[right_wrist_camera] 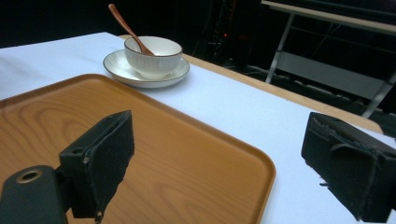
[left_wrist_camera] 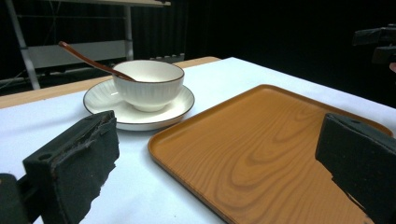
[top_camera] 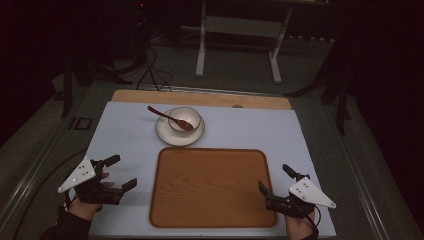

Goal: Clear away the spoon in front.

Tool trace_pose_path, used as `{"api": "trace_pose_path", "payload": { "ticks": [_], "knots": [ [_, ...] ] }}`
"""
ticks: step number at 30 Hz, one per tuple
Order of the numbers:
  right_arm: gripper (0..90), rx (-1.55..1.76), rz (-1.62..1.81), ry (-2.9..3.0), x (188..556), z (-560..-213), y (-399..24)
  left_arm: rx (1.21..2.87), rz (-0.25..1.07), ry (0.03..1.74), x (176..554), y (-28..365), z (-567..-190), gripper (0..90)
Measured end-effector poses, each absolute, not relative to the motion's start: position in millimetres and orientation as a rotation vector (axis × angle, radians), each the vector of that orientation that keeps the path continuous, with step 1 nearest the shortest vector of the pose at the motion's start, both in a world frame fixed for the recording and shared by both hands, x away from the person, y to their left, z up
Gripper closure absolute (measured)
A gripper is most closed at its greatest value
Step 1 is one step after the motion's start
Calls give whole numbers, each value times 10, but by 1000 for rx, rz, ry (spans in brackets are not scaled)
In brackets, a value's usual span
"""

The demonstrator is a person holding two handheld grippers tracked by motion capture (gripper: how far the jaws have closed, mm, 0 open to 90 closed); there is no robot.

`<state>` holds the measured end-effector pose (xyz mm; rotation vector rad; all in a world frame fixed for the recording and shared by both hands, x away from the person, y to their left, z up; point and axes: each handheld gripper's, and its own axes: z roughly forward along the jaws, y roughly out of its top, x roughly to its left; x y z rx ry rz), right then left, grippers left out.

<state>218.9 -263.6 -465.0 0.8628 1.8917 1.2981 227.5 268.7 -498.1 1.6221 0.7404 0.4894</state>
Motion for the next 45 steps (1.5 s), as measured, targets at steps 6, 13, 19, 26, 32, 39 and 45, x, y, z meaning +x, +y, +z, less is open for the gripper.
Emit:
{"api": "trace_pose_path", "payload": {
  "ticks": [6, 13, 19, 26, 32, 39, 45],
  "knots": [
    [94, 870, 1320, 1896, 2186, -4639, -2652, 1643, 480, 718, 2273, 2658, -4988, 0],
    [94, 862, 1282, 1918, 2190, -4650, -2611, 1661, 462, 696, 2279, 2642, -4999, 0],
    [95, 831, 1324, 1935, 2182, -4648, -2591, 1658, 449, 718, 2281, 2616, -4984, 0],
    [96, 755, 1367, 1964, 2124, -4626, -2522, 1745, 396, 725, 2290, 2474, -4855, 0],
    [97, 745, 1359, 1961, 2100, -4608, -2497, 1734, 322, 641, 2273, 2374, -4666, 0],
    [97, 753, 1364, 1955, 2104, -4608, -2486, 1773, 332, 577, 2323, 2267, -4471, 0],
    [97, 735, 1308, 1921, 2080, -4606, -2448, 1810, 338, 582, 2528, 2229, -4285, 0]
  ]
}}
